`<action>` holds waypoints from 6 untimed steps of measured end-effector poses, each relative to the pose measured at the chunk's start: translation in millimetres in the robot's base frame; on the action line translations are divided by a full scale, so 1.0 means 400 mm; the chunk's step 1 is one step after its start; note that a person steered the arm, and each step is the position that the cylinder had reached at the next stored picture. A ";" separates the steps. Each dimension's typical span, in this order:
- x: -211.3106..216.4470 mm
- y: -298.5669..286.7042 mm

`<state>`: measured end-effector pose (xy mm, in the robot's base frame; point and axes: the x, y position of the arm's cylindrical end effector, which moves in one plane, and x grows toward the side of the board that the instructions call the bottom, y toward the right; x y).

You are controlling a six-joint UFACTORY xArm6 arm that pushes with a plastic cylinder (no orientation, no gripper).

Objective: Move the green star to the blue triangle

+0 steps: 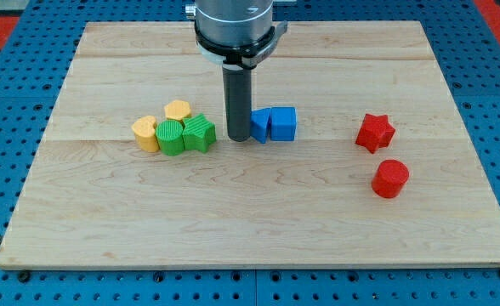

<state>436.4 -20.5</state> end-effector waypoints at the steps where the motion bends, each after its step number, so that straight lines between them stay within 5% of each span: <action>1: -0.029 -0.033; 2: -0.038 -0.042; 3: 0.092 -0.047; 4: 0.171 -0.234; 6: -0.032 -0.183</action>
